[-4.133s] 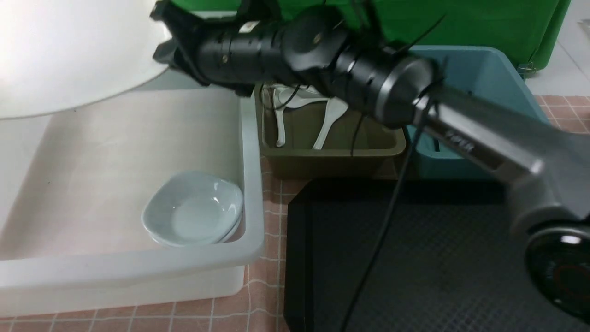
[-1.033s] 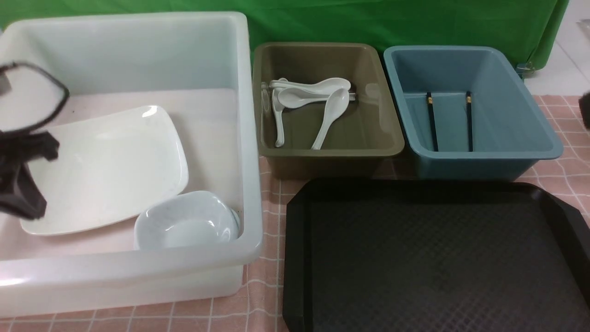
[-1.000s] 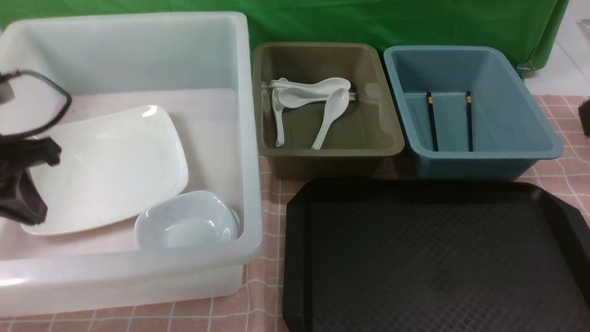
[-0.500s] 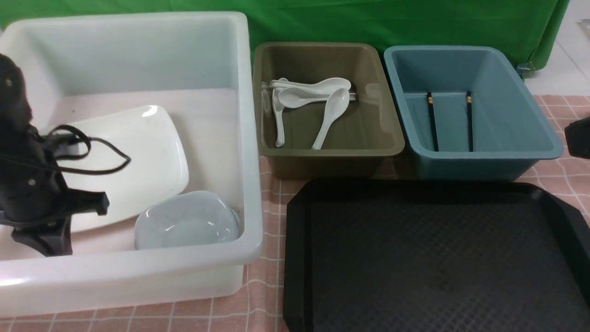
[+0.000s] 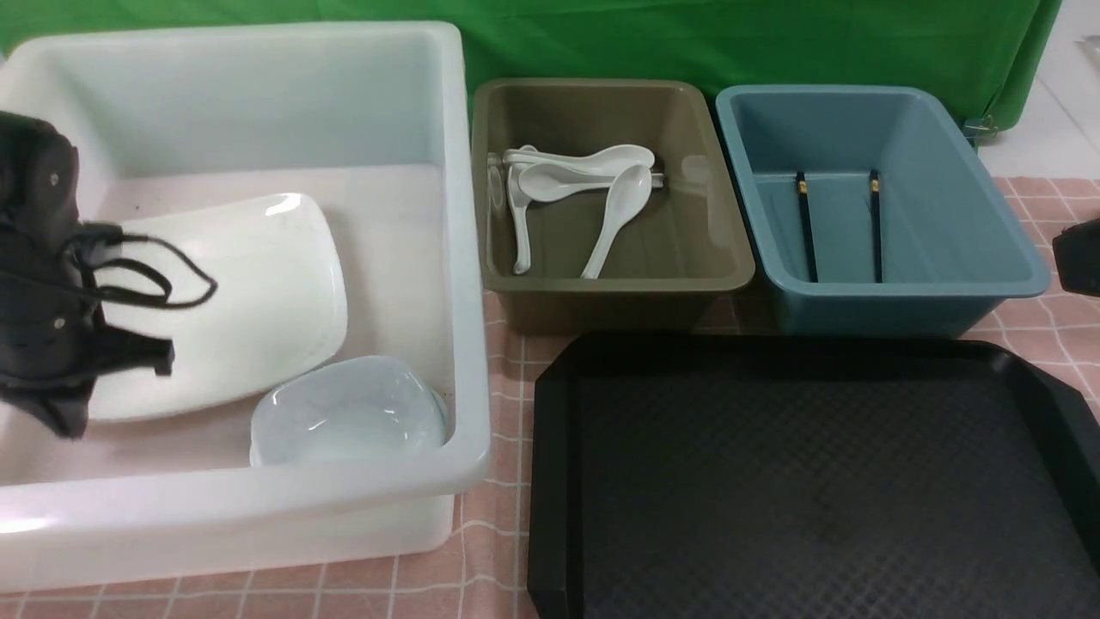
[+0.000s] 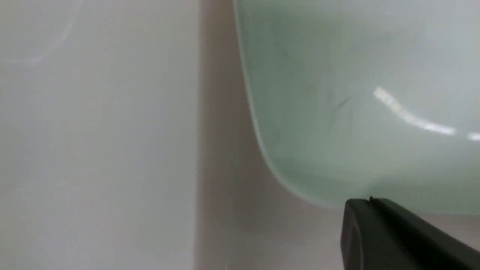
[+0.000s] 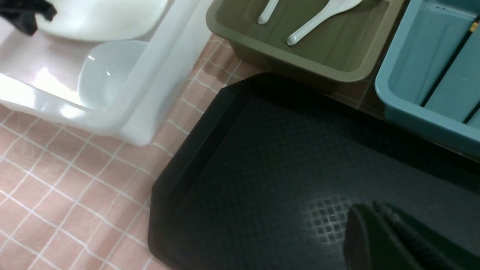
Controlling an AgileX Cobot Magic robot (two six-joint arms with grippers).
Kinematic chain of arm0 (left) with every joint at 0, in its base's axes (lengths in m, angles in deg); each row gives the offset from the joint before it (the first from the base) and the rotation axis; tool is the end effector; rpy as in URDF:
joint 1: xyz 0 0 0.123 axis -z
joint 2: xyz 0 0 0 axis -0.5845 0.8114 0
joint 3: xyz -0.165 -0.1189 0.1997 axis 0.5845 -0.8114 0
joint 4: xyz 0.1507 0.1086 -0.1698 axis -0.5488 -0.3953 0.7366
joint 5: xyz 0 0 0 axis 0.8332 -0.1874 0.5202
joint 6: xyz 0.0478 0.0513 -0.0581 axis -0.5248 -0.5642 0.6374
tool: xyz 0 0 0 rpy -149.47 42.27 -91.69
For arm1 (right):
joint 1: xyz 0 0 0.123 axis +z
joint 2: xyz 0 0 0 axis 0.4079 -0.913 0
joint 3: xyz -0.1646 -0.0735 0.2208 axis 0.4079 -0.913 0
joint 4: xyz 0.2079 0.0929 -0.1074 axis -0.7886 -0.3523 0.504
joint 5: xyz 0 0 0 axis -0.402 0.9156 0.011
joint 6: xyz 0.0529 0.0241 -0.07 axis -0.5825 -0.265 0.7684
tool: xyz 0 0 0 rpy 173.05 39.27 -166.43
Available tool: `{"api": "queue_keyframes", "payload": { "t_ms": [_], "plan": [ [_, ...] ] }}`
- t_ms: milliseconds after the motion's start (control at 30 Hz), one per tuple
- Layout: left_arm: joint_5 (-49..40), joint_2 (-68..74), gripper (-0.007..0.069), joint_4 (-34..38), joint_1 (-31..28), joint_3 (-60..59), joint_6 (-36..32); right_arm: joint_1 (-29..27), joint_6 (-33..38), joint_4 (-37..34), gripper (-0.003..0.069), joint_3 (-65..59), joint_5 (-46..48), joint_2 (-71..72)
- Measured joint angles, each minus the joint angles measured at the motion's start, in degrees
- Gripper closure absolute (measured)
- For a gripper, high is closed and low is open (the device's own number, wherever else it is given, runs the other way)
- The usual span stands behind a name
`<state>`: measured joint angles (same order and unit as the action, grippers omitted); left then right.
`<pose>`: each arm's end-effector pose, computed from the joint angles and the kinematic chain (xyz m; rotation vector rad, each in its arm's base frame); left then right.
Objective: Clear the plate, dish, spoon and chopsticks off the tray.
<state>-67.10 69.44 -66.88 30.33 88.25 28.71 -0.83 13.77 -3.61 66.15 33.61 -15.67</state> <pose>0.3528 0.0552 0.1948 -0.3182 2.9856 0.3589 0.1721 0.0800 0.4417 -0.5393 2.0936 0.2624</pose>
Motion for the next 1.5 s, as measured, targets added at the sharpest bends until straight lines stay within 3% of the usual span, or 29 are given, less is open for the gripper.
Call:
{"api": "queue_keyframes", "payload": {
  "t_ms": [100, 333, 567, 767, 900, 967, 1200, 1333, 1500],
  "plan": [
    [-0.8, 0.0, 0.0628, 1.1, 0.0, 2.6, -0.2, 0.0, 0.0, 0.0, 0.0607, 0.0, 0.0, 0.0],
    [-12.2, -0.3, 0.0627, 6.7, 0.0, 8.3, -6.5, 0.0, -0.1, 0.0, 0.0596, 0.0, 0.0, 0.0],
    [-12.4, -1.1, 0.0627, 12.3, 0.0, 1.9, -7.4, 0.0, -0.1, 0.0, 0.0589, 0.0, 0.1, 0.0],
    [-6.7, 1.3, 0.0627, 9.5, 0.0, -1.4, -6.9, 0.0, -0.1, 0.0, 0.0586, 0.0, 0.1, 0.0],
    [1.2, 2.5, 0.0627, 4.2, 0.0, -1.4, -4.0, 0.0, -0.1, 0.0, 0.0585, 0.0, 0.2, 0.0],
    [5.9, 2.7, 0.0627, -1.7, 0.0, -1.5, -0.3, 0.0, -0.1, 0.0, 0.0585, 0.0, 0.2, 0.0],
    [4.4, 2.9, 0.0627, -7.7, 0.0, 3.2, 2.7, 0.0, -0.1, 0.1, 0.0585, 0.0, 0.2, 0.1],
    [0.3, 1.4, 0.0627, -5.0, 0.0, 6.9, -1.2, 0.0, 0.2, 1.4, 0.0586, 0.1, 0.8, 1.4],
    [-3.0, -6.3, 0.0627, 6.8, 0.0, 10.5, -6.3, 0.0, -2.0, 10.4, 0.0629, 0.5, 7.5, 10.1]
  ]
}}
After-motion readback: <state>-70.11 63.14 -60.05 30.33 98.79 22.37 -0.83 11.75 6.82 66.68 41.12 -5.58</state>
